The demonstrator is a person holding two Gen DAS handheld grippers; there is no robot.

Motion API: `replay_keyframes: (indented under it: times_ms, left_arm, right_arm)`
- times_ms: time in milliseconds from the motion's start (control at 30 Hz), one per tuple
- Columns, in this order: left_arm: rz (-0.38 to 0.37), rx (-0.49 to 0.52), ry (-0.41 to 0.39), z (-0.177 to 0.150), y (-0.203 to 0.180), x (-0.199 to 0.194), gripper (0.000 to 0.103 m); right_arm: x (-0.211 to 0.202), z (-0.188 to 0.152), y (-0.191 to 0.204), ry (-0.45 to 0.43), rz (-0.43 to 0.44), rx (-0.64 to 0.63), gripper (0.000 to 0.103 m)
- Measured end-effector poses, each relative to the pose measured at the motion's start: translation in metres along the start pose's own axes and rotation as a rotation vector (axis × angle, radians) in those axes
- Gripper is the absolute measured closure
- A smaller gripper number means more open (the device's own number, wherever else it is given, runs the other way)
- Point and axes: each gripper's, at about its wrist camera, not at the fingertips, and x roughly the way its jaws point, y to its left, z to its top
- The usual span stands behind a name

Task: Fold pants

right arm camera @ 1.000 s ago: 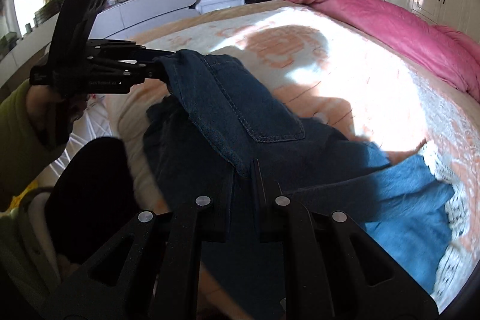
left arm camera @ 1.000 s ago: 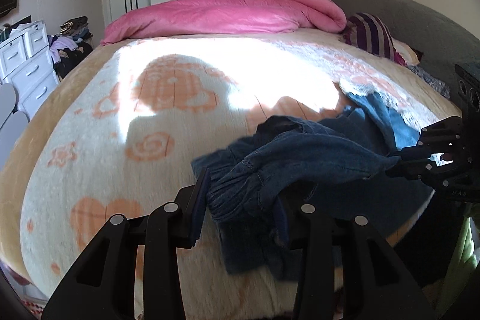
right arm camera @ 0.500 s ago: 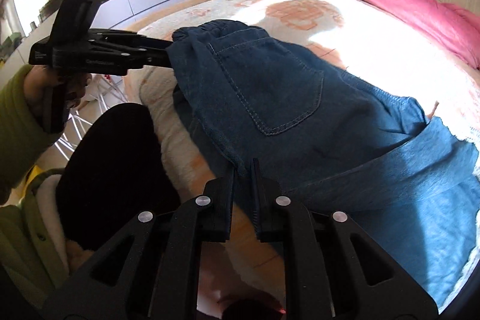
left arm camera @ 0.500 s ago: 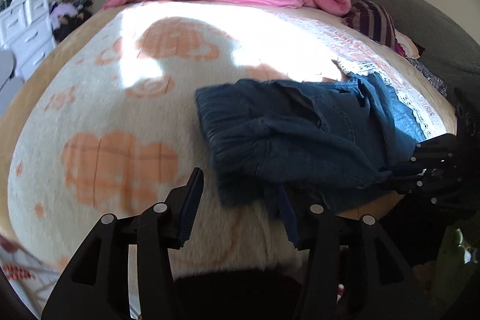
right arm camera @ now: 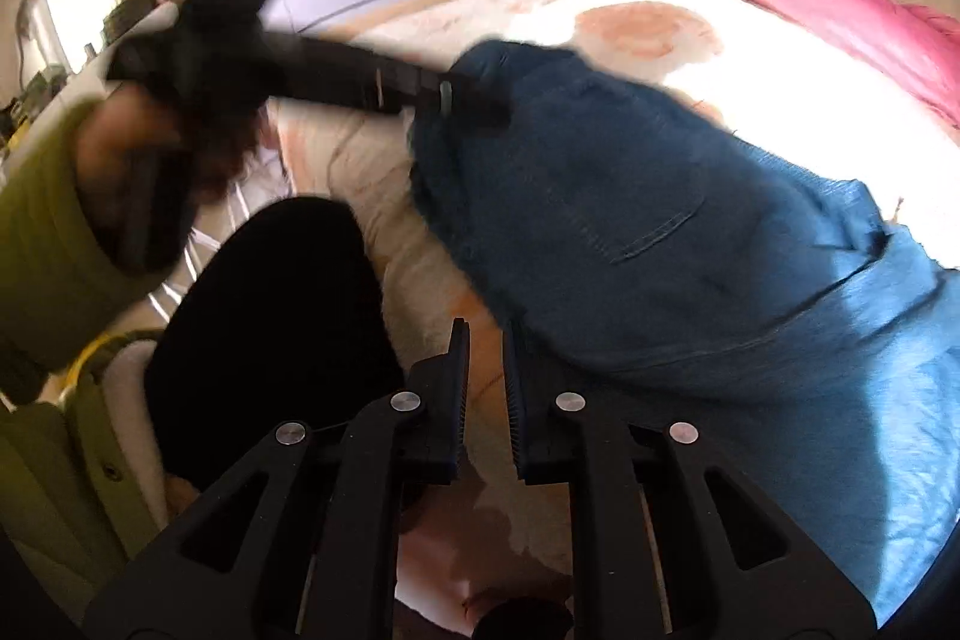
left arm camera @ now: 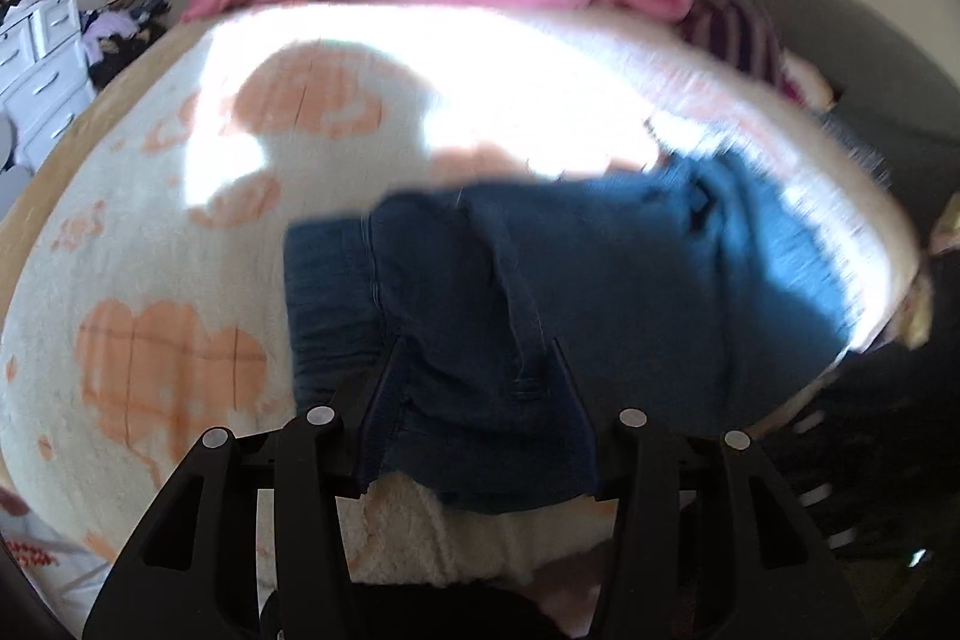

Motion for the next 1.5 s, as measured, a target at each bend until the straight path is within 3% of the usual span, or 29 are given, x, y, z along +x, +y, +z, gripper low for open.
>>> replay_keyframes:
  times_ms: [200,300,467,700,967,1133,1300,1367,1500]
  left_arm:
    - [0.0,0.011,0.004,-0.011,0.002,0.0,0.056]
    - [-0.003,0.009,0.002,-0.011,0.003,0.0,0.056]
    - [-0.004,0.013,-0.003,-0.011,0.003,0.0,0.056]
    - [-0.011,0.004,-0.02,-0.012,0.004,-0.002,0.056]
    - [-0.033,0.006,-0.078,-0.009,-0.003,-0.024,0.041]
    - [-0.023,0.024,-0.123,0.0,-0.01,-0.042,0.026]
    - [-0.03,0.034,-0.144,0.009,-0.02,-0.052,0.022]
    - [-0.04,0.043,-0.149,0.013,-0.026,-0.054,0.013]
    - [-0.081,0.071,-0.151,0.022,-0.045,-0.052,0.012]
  right_arm:
    - [-0.014,0.019,-0.031,-0.072,-0.091,0.082,0.076]
    - [0.0,0.027,-0.04,-0.041,-0.108,0.118,0.069]
    - [0.039,0.014,-0.045,0.109,-0.1,0.219,0.061]
    - [0.021,0.017,-0.051,0.051,-0.086,0.245,0.056]
    - [-0.027,0.006,-0.084,-0.037,-0.177,0.325,0.043]
    - [-0.058,-0.012,-0.104,-0.088,-0.256,0.394,0.038]
    - [-0.076,-0.022,-0.116,-0.123,-0.328,0.433,0.031]
    - [-0.083,-0.023,-0.124,-0.133,-0.344,0.445,0.028]
    - [-0.095,-0.022,-0.138,-0.147,-0.379,0.465,0.022]
